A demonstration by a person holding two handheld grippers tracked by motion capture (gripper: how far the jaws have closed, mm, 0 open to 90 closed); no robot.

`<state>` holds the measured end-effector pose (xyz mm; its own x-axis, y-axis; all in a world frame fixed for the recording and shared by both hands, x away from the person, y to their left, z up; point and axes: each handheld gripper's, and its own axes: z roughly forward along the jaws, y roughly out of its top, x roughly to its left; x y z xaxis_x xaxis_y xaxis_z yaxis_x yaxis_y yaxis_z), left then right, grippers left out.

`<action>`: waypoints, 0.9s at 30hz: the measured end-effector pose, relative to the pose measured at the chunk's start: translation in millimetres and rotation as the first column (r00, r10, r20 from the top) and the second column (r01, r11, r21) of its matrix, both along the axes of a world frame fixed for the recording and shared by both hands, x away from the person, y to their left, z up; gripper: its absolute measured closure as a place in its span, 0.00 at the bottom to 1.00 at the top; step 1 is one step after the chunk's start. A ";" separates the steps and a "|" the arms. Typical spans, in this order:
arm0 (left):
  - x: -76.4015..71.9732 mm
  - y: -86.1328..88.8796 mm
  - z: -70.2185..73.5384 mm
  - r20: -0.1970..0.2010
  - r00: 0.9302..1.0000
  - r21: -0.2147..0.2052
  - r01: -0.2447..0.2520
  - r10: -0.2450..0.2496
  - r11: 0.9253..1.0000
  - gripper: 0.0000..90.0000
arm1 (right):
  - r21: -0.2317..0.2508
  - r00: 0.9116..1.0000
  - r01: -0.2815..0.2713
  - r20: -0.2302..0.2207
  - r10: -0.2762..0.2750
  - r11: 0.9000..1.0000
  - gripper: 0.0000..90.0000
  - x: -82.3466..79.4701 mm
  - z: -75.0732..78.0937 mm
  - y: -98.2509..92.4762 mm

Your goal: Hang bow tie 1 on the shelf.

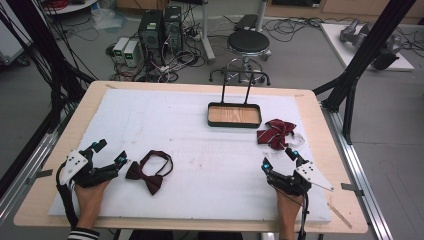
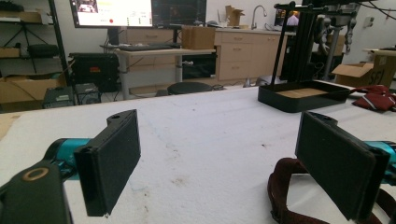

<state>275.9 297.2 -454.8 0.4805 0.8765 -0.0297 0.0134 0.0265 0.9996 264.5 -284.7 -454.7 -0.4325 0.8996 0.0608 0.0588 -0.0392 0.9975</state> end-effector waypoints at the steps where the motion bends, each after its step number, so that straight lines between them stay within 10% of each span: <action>1: -0.2 0.0 0.0 0.002 1.000 0.000 -0.001 0.001 1.000 0.16 | 0.000 1.000 0.002 -0.004 -0.002 1.000 0.11 -0.3 0.0 0.3; 18: -0.7 -0.4 0.0 0.007 1.000 0.006 -0.009 0.009 1.000 0.16 | -0.001 1.000 0.002 -0.007 -0.002 1.000 0.11 0.9 0.3 -0.5; 27: -0.7 -0.4 0.0 0.007 1.000 0.006 -0.009 0.008 1.000 0.16 | 0.034 0.996 0.017 -0.091 -0.014 0.999 0.11 8.3 2.7 -2.9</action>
<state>275.2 296.7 -454.8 0.4732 0.8807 -0.0209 0.0059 0.0205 0.9998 272.8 -287.7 -452.1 -0.4098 0.9028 0.1307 0.1484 -0.0754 0.9861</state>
